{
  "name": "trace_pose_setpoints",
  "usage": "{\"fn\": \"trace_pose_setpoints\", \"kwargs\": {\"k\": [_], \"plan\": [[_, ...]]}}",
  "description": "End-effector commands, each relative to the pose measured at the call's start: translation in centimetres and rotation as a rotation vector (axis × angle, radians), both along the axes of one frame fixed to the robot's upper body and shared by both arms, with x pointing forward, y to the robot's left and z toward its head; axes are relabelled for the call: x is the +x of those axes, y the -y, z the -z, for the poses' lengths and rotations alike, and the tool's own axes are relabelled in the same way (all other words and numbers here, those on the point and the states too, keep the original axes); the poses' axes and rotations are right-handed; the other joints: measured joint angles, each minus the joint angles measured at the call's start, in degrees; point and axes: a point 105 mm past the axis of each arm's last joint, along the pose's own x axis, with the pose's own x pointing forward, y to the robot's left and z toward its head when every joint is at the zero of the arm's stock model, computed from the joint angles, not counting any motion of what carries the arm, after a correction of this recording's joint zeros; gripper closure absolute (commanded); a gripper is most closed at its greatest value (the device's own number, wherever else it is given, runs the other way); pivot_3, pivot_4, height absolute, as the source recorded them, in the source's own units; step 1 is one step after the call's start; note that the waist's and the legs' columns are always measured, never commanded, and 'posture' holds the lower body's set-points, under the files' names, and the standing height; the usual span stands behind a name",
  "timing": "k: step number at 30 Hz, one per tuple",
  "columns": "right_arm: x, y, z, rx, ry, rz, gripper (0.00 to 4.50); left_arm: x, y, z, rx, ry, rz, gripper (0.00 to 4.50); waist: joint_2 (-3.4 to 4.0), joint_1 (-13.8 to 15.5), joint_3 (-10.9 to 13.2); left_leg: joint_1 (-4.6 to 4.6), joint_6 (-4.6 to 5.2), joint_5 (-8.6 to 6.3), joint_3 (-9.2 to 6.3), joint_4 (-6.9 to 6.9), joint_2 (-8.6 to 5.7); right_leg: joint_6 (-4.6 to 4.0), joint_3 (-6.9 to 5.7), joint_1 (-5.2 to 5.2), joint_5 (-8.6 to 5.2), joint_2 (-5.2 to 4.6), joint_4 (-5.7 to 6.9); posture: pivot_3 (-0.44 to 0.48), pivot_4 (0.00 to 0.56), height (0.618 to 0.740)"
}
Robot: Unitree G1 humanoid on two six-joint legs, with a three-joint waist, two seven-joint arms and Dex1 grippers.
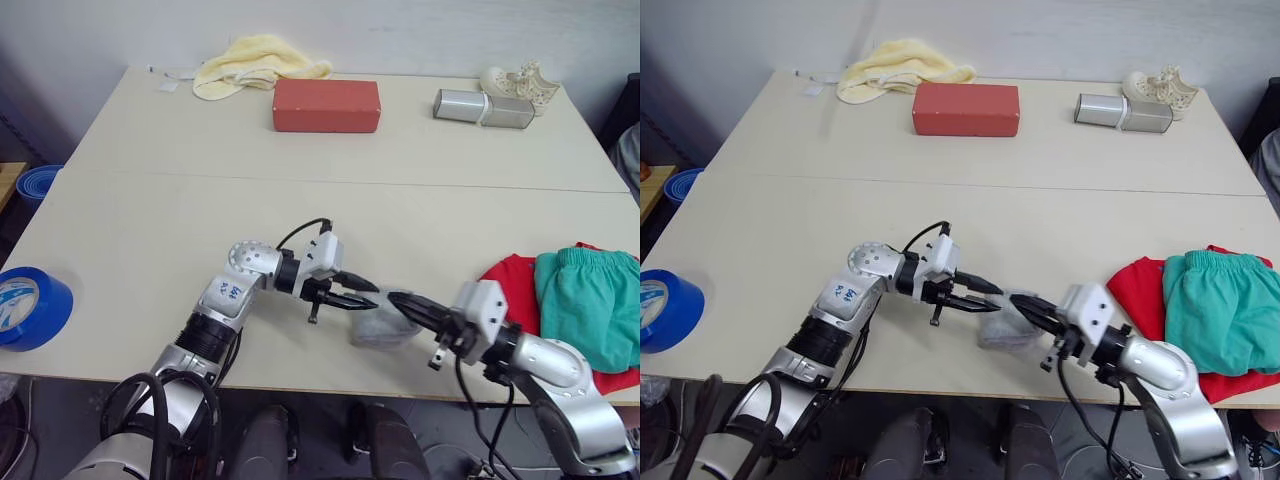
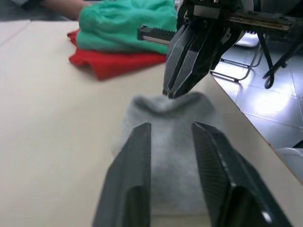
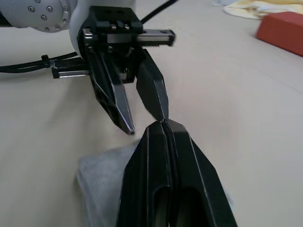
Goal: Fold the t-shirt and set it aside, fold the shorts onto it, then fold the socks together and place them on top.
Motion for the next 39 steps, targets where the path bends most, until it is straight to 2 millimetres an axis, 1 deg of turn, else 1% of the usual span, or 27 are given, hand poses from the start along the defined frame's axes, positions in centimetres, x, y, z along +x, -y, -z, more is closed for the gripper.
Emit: {"fn": "trace_pose_setpoints", "kwargs": {"k": [1,3,5,8,12,15,17,18,19,20,21,22,23,26,28,32,34,36,38,39], "plan": [[0.2,0.3,1.2,-0.03,-0.024,0.019,4.5,-0.9,1.0,1.1,0.044,0.01,0.033,4.46,0.0,-0.1,0.0,0.0,0.06,-0.02,0.02,0.03,-0.03,0.04,0.01,0.01,0.02,-0.02,-0.01,0.0,0.15,0.74],[0.1,0.8,2.8,-0.088,-0.044,0.018,4.5,-1.0,1.6,1.6,0.047,0.001,0.023,4.46,0.0,-0.19,0.0,0.0,0.15,-0.07,0.04,0.11,-0.03,0.12,0.02,0.07,0.07,-0.02,-0.08,0.0,0.15,0.74],[0.3,1.4,3.9,-0.102,-0.063,0.044,4.5,-1.0,2.0,2.3,0.053,-0.021,0.002,4.46,0.0,-0.1,0.0,0.0,0.19,-0.1,0.05,0.16,-0.03,0.14,0.02,0.08,0.08,-0.04,-0.08,0.0,0.15,0.74],[0.3,1.9,4.7,-0.095,-0.083,0.065,4.5,-1.0,1.7,3.7,0.109,-0.013,-0.001,4.46,0.0,-0.24,0.0,0.03,0.21,-0.11,0.05,0.19,-0.02,0.16,0.04,0.1,0.09,-0.04,-0.07,0.0,0.15,0.74],[0.4,3.1,5.4,-0.067,-0.114,0.128,4.5,-0.5,1.1,4.5,0.138,-0.014,-0.05,4.46,0.01,-0.28,-0.01,0.1,0.18,-0.1,0.05,0.17,0.02,0.15,0.05,0.13,0.09,-0.04,-0.03,0.0,0.15,0.74],[0.3,3.6,4.9,-0.003,-0.128,0.152,4.5,-0.6,0.7,4.4,0.122,0.0,-0.042,4.46,0.0,-0.23,-0.02,0.15,0.19,-0.11,0.04,0.18,0.02,0.15,0.05,0.19,0.09,-0.06,-0.03,0.0,0.15,0.74],[0.3,3.7,4.3,0.042,-0.13,0.159,4.5,-0.8,0.6,3.8,0.093,0.017,-0.024,4.46,0.0,-0.2,-0.02,0.14,0.2,-0.11,0.03,0.18,0.02,0.15,0.05,0.2,0.09,-0.1,-0.03,0.0,0.15,0.74],[0.2,3.5,3.9,0.053,-0.127,0.147,4.5,-1.0,0.7,3.2,0.067,0.019,-0.01,4.46,0.0,-0.24,-0.02,0.14,0.21,-0.12,0.02,0.18,0.02,0.15,0.06,0.2,0.09,-0.11,-0.04,0.0,0.15,0.74],[0.1,3.1,3.2,0.07,-0.119,0.121,4.5,-1.0,0.9,2.2,0.027,0.011,-0.012,4.46,0.0,-0.26,-0.02,0.14,0.21,-0.12,0.02,0.19,0.02,0.15,0.06,0.2,0.09,-0.11,-0.04,0.0,0.15,0.74],[0.0,2.6,2.1,0.108,-0.103,0.087,4.5,-1.2,1.1,0.9,-0.011,0.007,0.006,4.46,0.0,-0.26,-0.02,0.13,0.21,-0.12,0.02,0.18,0.02,0.15,0.06,0.18,0.09,-0.11,-0.03,0.0,0.15,0.74],[0.0,1.9,1.2,0.134,-0.085,0.046,4.5,-1.2,1.3,0.1,-0.028,0.016,0.015,4.46,0.0,-0.28,-0.01,0.13,0.21,-0.12,0.02,0.18,0.02,0.15,0.06,0.17,0.09,-0.11,-0.01,0.0,0.15,0.74],[-0.1,1.4,0.6,0.153,-0.078,0.013,4.5,-1.2,1.4,-0.1,-0.024,0.026,0.02,4.46,0.0,-0.28,-0.01,0.09,0.21,-0.12,0.02,0.18,0.03,0.15,0.06,0.13,0.09,-0.11,0.01,0.0,0.15,0.74],[-0.1,1.1,0.4,0.162,-0.076,-0.006,4.5,-1.2,1.4,-0.1,-0.016,0.033,0.023,4.46,0.01,-0.33,-0.02,0.08,0.21,-0.12,0.02,0.18,0.03,0.14,0.06,0.11,0.09,-0.11,0.01,0.0,0.15,0.74],[0.4,0.5,1.3,0.124,-0.088,-0.012,4.5,-1.0,1.5,1.3,0.043,0.044,0.005,4.46,0.01,-0.3,-0.02,0.09,0.2,-0.12,0.02,0.18,0.02,0.15,0.05,0.12,0.09,-0.09,0.0,0.0,0.15,0.74],[1.2,0.4,2.2,0.103,-0.1,0.019,4.5,-0.9,1.6,2.2,0.071,0.045,-0.009,4.46,0.0,-0.29,-0.02,0.08,0.19,-0.12,0.03,0.15,0.02,0.14,0.04,0.11,0.09,-0.07,-0.01,0.0,0.15,0.74],[2.4,1.2,4.2,0.073,-0.146,0.121,4.5,-1.3,1.8,3.3,0.1,0.051,-0.002,4.46,0.01,-0.22,-0.02,0.05,0.2,-0.12,0.05,0.18,0.0,0.14,0.04,0.08,0.09,-0.07,-0.01,0.0,0.15,0.74],[2.5,1.6,4.5,0.09,-0.148,0.153,4.5,-1.4,1.8,3.4,0.096,0.048,-0.004,4.46,0.0,-0.26,-0.02,0.07,0.19,-0.12,0.04,0.19,0.0,0.14,0.04,0.11,0.09,-0.08,-0.02,0.0,0.15,0.74],[2.5,2.2,3.9,0.156,-0.145,0.182,4.5,-1.4,1.6,3.6,0.096,0.052,-0.008,4.46,0.01,-0.24,-0.02,0.07,0.2,-0.12,0.04,0.19,0.01,0.14,0.05,0.12,0.09,-0.09,-0.01,0.0,0.15,0.74],[2.4,2.6,2.4,0.281,-0.14,0.205,4.5,-1.4,1.4,3.4,0.076,0.078,-0.003,4.46,0.01,-0.23,-0.02,0.07,0.2,-0.12,0.03,0.19,0.01,0.14,0.05,0.12,0.09,-0.09,-0.01,0.0,0.15,0.74],[2.1,2.6,1.6,0.343,-0.145,0.184,4.5,-1.5,1.4,3.0,0.052,0.082,0.009,4.46,0.01,-0.24,-0.02,0.07,0.2,-0.12,0.03,0.18,0.01,0.14,0.05,0.12,0.09,-0.1,-0.01,0.0,0.15,0.74]]}}
